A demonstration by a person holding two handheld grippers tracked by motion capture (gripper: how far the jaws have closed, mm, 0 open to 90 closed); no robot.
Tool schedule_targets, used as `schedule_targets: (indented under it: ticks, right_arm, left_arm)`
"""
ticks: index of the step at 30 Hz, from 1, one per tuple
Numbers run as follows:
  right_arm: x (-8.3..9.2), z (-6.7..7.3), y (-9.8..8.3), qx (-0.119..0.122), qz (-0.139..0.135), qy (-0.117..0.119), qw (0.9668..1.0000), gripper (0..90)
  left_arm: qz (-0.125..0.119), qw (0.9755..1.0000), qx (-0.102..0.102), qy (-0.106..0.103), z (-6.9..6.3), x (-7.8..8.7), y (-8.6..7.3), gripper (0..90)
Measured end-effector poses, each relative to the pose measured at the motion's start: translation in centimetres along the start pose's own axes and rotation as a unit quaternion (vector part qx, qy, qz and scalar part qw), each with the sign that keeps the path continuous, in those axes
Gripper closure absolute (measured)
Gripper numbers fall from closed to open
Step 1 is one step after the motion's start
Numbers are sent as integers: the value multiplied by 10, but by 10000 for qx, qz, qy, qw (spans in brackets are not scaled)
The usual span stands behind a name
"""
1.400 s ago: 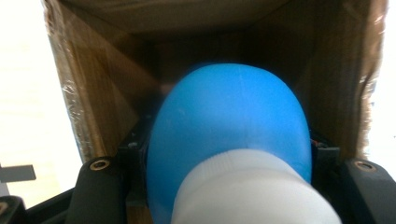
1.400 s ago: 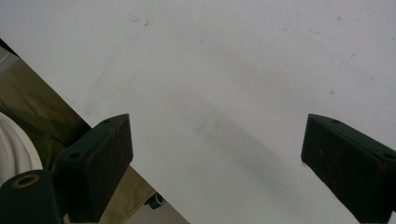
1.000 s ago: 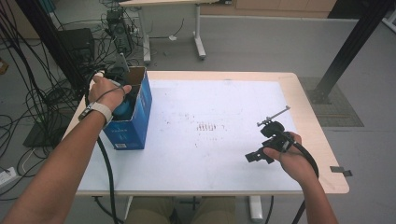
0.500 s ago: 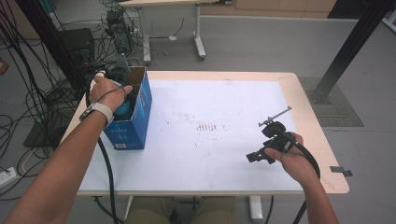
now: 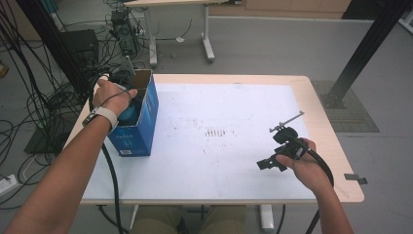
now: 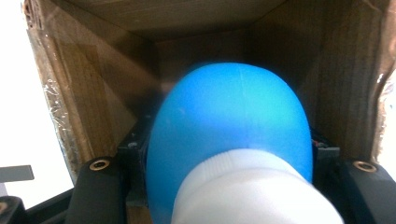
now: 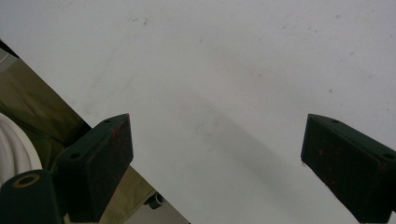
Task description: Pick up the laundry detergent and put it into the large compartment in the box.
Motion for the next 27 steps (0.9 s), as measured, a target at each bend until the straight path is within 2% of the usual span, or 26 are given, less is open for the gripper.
schedule_targets:
  ticks: [27]
  right_arm:
    - [1,0,0,12,-22,-7,10000,90]
  left_arm:
    - [11,10000,-2,8,-1,0,0,369]
Point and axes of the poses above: each handheld gripper's, and its own axes: x roughly backward along the jaws, y roughly out of its top, z roughly to its left, the point moved 5 cm from there along -x, roughly forward along the jaws, and after that the axes turned 14 degrees about -y, right-handed, at the moved point
